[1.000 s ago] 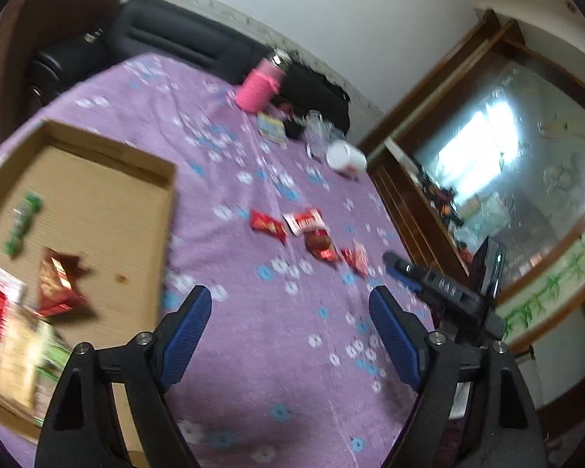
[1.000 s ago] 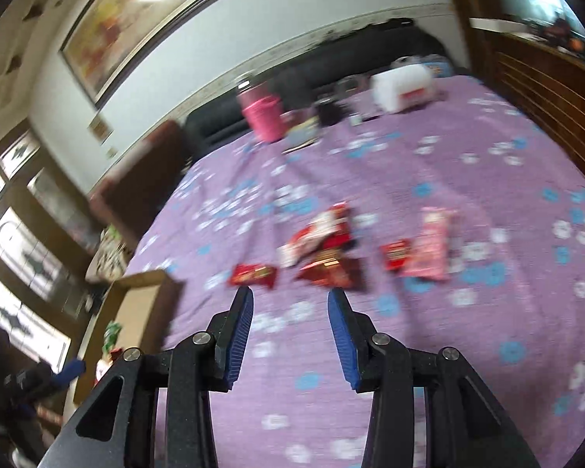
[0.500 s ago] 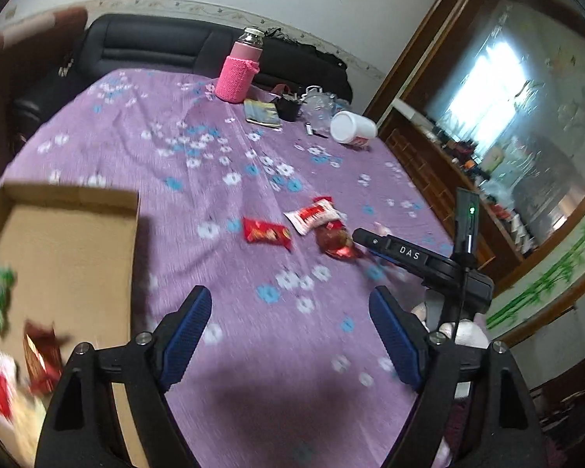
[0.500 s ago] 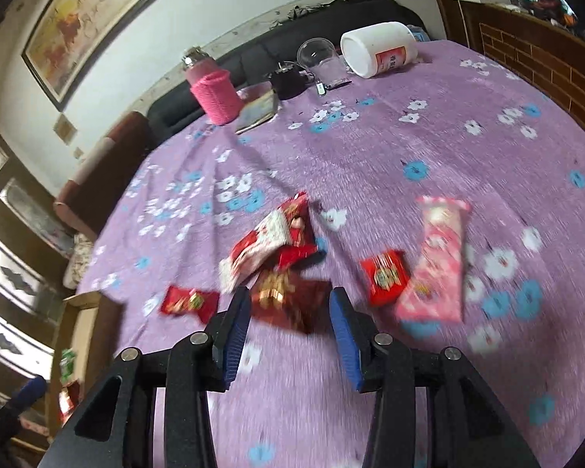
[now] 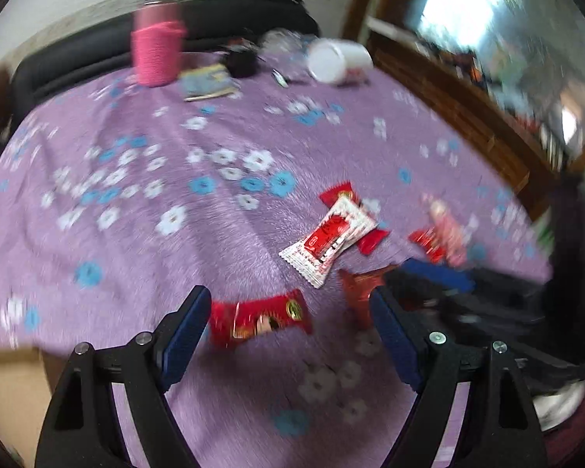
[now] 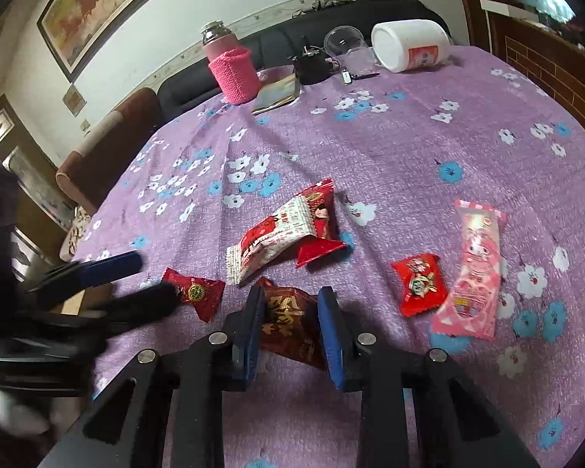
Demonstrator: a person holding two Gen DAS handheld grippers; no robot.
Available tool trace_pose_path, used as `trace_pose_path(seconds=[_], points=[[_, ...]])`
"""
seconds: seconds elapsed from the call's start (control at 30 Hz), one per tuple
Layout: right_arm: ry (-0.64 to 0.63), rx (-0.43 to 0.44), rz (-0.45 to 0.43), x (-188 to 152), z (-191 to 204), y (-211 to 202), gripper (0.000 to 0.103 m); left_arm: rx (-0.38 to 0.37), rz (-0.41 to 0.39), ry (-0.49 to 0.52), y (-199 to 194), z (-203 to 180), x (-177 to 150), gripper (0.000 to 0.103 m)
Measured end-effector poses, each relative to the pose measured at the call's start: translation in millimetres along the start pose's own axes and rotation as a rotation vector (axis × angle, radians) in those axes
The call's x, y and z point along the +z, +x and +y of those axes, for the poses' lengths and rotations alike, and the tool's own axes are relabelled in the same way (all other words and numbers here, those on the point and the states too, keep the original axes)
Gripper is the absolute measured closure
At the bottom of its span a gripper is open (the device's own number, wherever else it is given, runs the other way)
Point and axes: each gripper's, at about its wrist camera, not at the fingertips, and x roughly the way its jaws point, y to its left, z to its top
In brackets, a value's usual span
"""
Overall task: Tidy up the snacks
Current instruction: 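Grasp the red candy bar with left tool while right grasps brown packet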
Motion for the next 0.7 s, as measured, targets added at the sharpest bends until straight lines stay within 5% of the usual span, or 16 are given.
trace_pose_path(seconds=[0.17, 0.2, 0.27, 0.33, 0.47, 0.7], points=[[0.016, 0.047, 0.017, 0.2, -8.5, -1.1, 0.079, 0.012, 0.112, 0.107, 25.7, -7.5, -5.7, 0.025], [0.024, 0.061, 0.023, 0.5, -10.4, -0.7, 0.079, 0.009, 0.137, 0.123, 27.0, -9.3, -9.9, 0.040], [0.054, 0.092, 0.031, 2.3, -16.5, -1.0, 0.076, 0.032, 0.153, 0.181, 22.9, -17.2, -21.0, 0.049], [0.098, 0.141, 0.029, 2.6, -23.5, -2.8, 0.065, -0.010, 0.165, 0.191, 15.3, -21.4, -30.1, 0.072], [0.130, 0.188, -0.038, 3.9, -26.0, -14.9, 0.033, -0.009, 0.151, 0.195, 4.1, -26.0, -41.2, 0.071], [0.072, 0.114, -0.015, 1.2, -16.3, -3.3, 0.033, 0.032, 0.085, 0.197, 7.9, -42.8, -35.3, 0.060]])
